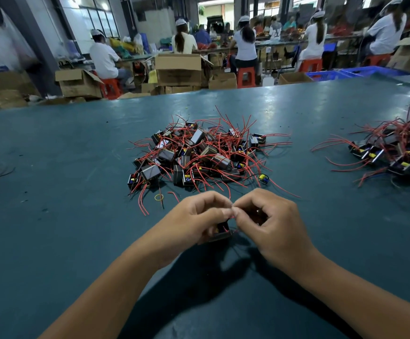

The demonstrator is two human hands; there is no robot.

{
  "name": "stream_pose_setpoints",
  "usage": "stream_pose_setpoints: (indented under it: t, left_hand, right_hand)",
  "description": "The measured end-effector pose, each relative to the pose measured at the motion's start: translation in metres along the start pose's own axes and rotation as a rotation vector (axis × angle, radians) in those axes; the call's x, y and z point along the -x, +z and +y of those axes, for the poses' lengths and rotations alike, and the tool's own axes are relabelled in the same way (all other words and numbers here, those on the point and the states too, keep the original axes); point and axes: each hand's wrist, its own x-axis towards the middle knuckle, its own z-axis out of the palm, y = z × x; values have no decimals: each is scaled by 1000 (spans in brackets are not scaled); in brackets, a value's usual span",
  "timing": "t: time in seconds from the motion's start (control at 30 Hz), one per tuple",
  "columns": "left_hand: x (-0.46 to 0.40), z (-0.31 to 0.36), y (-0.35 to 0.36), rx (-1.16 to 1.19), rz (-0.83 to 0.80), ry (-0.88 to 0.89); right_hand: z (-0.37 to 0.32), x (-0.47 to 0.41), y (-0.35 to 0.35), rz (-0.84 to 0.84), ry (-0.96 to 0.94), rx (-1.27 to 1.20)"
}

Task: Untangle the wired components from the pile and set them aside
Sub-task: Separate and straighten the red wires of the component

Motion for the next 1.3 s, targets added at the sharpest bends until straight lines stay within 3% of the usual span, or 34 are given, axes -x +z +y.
stream_pose_setpoints:
  t: [0.2, 0.47, 0.6, 0.8, 0.97, 1.1, 1.3]
  left_hand:
    - [-2, -6, -4, -54, -18, 70]
    - [-6, -13, -14, -253, 73, 109]
    - [-5, -12, -17, -219, 62, 169]
    - [-3, -9, -8, -330, -33, 231]
    - [-1, -7, -10, -415, -50, 255]
    - [-3, -6, -4, -504, -32, 303]
    - [-2, -5, -9, -556, -2, 321]
  right_hand:
    - [3, -1, -1, -10, 53, -23]
    - [12, -4, -1, -66, 188, -44]
    - [17, -8, -8, -31, 256, -99]
    - [15, -18, -29, -128, 21, 85]
    - [15, -20, -44, -297, -127, 62]
    - [19, -20, -47, -474, -157, 92]
    - [27, -26, -53, -518, -140, 150]
